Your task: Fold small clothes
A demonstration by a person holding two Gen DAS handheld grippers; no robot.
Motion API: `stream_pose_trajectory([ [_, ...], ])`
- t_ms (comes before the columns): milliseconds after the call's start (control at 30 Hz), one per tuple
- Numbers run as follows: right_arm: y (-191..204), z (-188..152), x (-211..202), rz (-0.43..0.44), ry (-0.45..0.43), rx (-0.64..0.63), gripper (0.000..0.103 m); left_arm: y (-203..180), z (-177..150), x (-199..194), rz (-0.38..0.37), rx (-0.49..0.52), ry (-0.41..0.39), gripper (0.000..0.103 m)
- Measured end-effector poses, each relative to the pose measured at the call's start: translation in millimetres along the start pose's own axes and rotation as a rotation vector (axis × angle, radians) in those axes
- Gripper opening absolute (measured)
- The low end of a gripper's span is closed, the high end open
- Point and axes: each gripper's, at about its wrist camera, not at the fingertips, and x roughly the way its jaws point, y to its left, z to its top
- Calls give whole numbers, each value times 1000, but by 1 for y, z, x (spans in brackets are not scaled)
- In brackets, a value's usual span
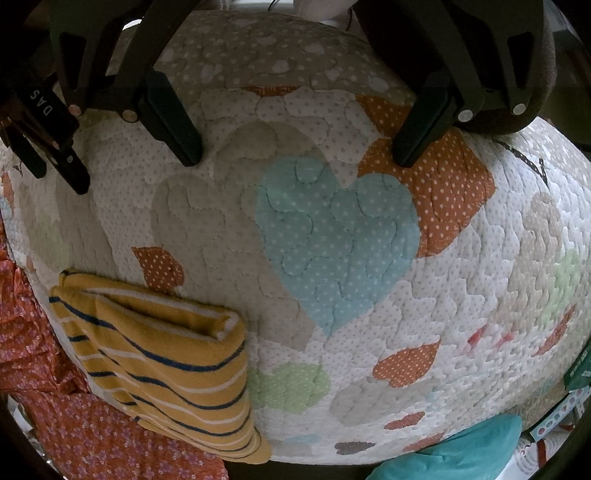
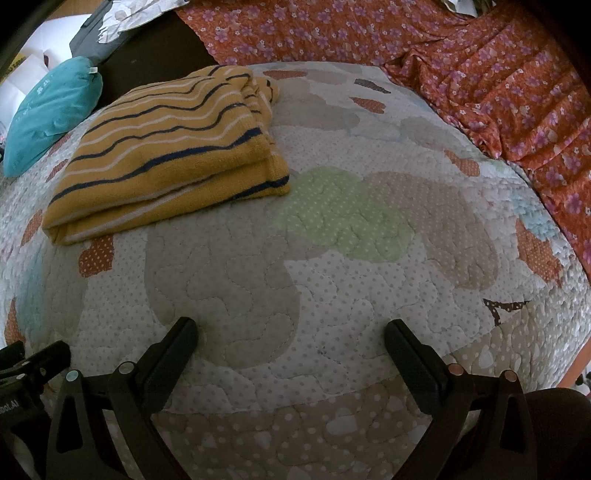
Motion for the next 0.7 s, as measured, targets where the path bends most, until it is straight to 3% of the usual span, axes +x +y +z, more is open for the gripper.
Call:
stream_pose_trajectory([
  [700, 2, -2, -1, -3, -3, 0, 102, 0, -1, -1, 0, -1, -1, 103],
])
